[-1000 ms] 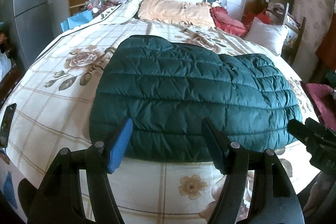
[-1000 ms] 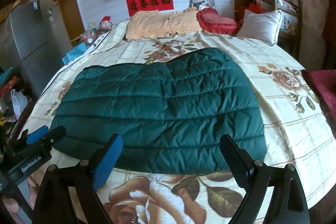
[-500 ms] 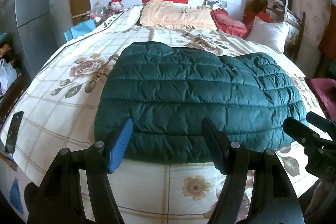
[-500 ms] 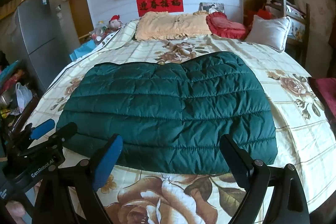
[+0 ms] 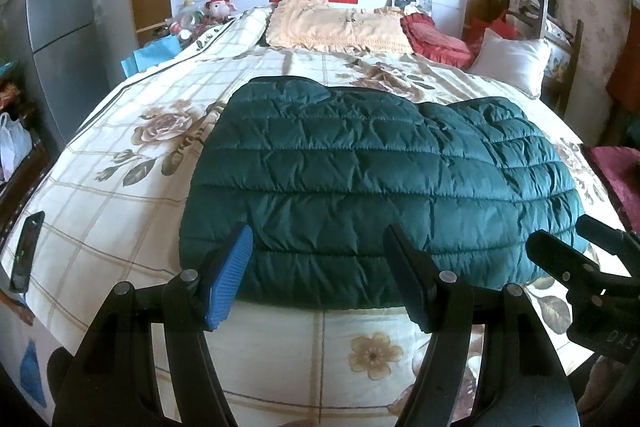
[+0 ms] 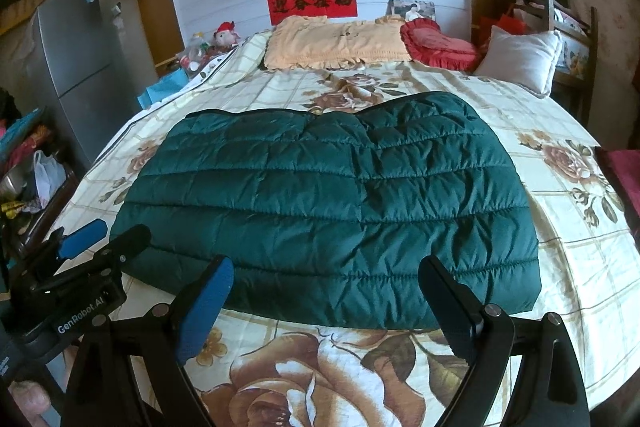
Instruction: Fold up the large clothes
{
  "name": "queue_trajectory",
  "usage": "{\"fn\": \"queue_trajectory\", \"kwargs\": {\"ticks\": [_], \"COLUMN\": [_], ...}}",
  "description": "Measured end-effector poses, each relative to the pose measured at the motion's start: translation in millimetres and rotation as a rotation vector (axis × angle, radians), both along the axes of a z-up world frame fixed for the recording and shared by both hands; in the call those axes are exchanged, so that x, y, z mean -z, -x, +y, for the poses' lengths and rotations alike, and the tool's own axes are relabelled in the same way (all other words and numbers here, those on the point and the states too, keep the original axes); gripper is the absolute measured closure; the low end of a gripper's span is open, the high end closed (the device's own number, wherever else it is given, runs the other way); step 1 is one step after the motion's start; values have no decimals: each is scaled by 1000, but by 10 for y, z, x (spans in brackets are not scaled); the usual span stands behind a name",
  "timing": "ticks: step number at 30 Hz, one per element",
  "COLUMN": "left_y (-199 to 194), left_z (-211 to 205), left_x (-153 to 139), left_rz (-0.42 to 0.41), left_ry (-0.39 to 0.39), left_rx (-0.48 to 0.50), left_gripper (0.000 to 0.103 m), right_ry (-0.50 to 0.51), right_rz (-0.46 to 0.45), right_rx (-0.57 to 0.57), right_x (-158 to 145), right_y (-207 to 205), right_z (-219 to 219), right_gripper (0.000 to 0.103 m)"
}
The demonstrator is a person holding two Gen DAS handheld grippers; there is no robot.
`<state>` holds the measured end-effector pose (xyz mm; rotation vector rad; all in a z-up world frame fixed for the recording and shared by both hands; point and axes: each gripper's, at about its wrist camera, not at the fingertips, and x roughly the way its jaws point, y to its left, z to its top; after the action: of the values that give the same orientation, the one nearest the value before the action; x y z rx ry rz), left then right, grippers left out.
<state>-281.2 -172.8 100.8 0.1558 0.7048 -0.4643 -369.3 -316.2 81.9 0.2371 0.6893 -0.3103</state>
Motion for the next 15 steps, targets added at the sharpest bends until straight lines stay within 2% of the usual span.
{"fn": "queue_trajectory", "kwargs": {"ticks": [15], "left_y": [16], "left_z": [-32], "left_x": [6], "left_rz": [6], "left_ry": [9], "left_rx": [38], "left_gripper": [35], "right_ry": [-12], "right_rz": [9], "right_rx": [0], "right_x": [29], "right_y": [-18], "right_z": [-34], "right_gripper": [11]}}
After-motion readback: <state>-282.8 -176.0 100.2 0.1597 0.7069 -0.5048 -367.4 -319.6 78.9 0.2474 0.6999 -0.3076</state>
